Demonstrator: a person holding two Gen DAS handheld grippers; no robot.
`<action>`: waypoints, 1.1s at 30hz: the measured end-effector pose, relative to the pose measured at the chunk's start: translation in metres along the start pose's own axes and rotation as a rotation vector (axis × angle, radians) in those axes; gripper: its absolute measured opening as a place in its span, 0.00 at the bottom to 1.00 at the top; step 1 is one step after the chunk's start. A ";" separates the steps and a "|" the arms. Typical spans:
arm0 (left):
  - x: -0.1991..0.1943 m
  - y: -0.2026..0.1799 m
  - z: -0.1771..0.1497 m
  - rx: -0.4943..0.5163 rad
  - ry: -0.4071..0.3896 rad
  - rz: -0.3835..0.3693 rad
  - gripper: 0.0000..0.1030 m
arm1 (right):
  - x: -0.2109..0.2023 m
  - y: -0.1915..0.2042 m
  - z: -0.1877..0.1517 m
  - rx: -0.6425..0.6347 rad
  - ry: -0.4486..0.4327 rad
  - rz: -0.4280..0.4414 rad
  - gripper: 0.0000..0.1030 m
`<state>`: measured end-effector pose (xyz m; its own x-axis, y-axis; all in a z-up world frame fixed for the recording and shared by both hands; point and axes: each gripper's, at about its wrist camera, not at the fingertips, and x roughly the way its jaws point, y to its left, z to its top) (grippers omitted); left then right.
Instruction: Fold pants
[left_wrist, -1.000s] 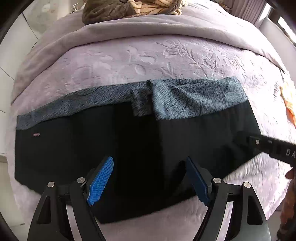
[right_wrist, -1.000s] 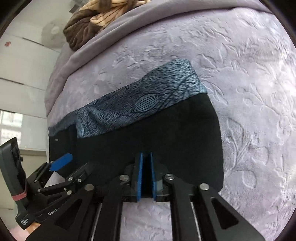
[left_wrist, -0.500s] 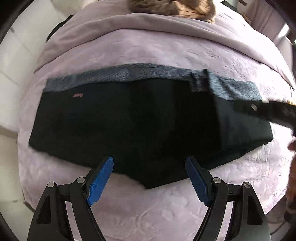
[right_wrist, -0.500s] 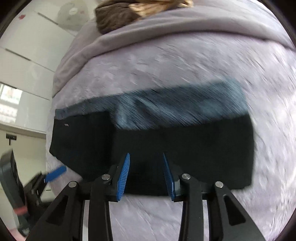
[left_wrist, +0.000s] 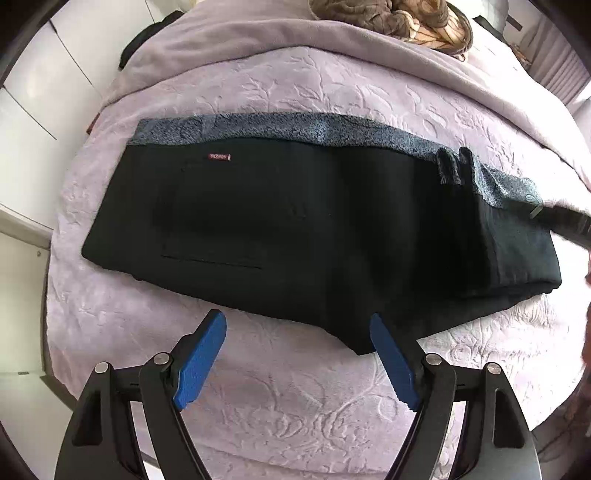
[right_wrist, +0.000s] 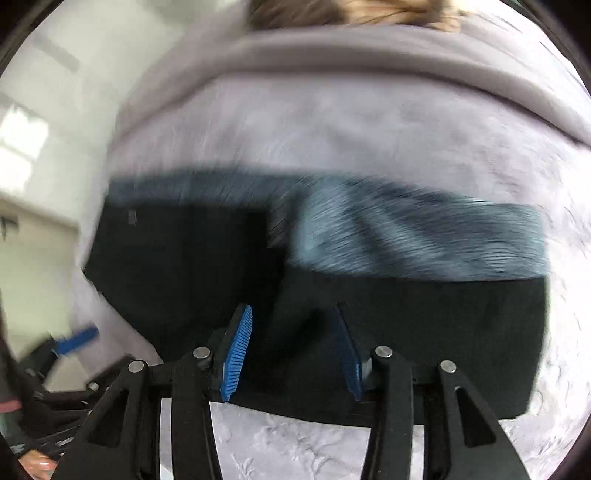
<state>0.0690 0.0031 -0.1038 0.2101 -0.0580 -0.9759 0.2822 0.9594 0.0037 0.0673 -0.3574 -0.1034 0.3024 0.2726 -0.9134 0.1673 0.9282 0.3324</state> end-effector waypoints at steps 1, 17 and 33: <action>0.000 0.000 0.000 0.002 -0.001 0.002 0.79 | -0.011 -0.017 0.003 0.040 -0.041 -0.011 0.49; 0.006 -0.033 0.004 0.017 0.030 -0.005 0.79 | -0.005 -0.104 0.027 0.173 -0.033 -0.127 0.25; 0.000 -0.011 0.002 -0.002 0.013 -0.069 1.00 | -0.009 0.034 -0.048 0.025 0.131 -0.001 0.66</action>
<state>0.0673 -0.0084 -0.1038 0.1775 -0.1206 -0.9767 0.2939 0.9537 -0.0643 0.0252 -0.3165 -0.0952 0.1769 0.3037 -0.9362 0.1911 0.9225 0.3353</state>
